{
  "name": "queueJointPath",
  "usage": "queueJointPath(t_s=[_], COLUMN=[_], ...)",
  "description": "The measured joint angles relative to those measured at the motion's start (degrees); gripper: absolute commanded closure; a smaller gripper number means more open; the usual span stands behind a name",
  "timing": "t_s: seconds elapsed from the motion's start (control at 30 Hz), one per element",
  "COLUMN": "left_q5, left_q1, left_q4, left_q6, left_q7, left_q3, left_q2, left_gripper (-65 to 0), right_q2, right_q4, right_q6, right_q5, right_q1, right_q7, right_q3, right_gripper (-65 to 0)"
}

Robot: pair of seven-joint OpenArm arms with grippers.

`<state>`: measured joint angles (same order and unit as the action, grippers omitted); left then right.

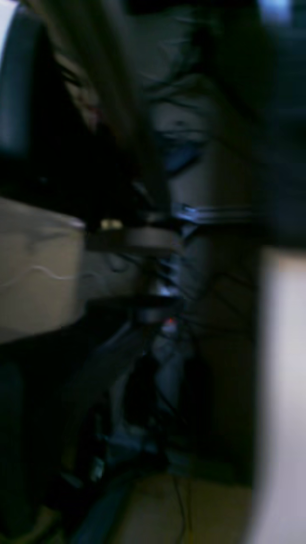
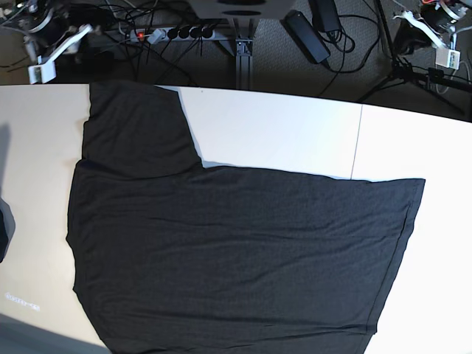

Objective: Fold the T-shirt properly
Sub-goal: 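Grasp the shirt corner near the right gripper and the hem corner with left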

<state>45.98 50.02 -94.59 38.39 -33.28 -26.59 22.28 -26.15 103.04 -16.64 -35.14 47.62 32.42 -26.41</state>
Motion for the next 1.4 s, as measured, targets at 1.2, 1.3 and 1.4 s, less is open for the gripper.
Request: queueJointPath(t_s=[1.2, 1.3, 1.4], left_q5=[2.84, 5.46, 6.23], left_q1=[0.66, 0.17, -1.77], left_q4=[-4.2, -4.52, -4.52], left_q6=[-0.2, -0.22, -0.26], left_q7=[-1.42, -2.75, -3.67], left_q3=[-4.42, -7.45, -9.88], left_q2=[9.22, 11.13, 13.81], left_gripper=[-30.6, -30.6, -30.6], right_q2=[11.23, 11.74, 11.91], right_q4=[-13.27, -13.27, -13.2], right_q6=[-3.52, -3.69, -3.72], right_q5=[-6.86, -6.8, -6.05], right_q1=[-20.52, -20.55, -20.55], right_q7=[-0.7, -0.66, -0.7], right_q3=[7.43, 7.43, 7.45], right_gripper=[-29.1, -29.1, -29.1])
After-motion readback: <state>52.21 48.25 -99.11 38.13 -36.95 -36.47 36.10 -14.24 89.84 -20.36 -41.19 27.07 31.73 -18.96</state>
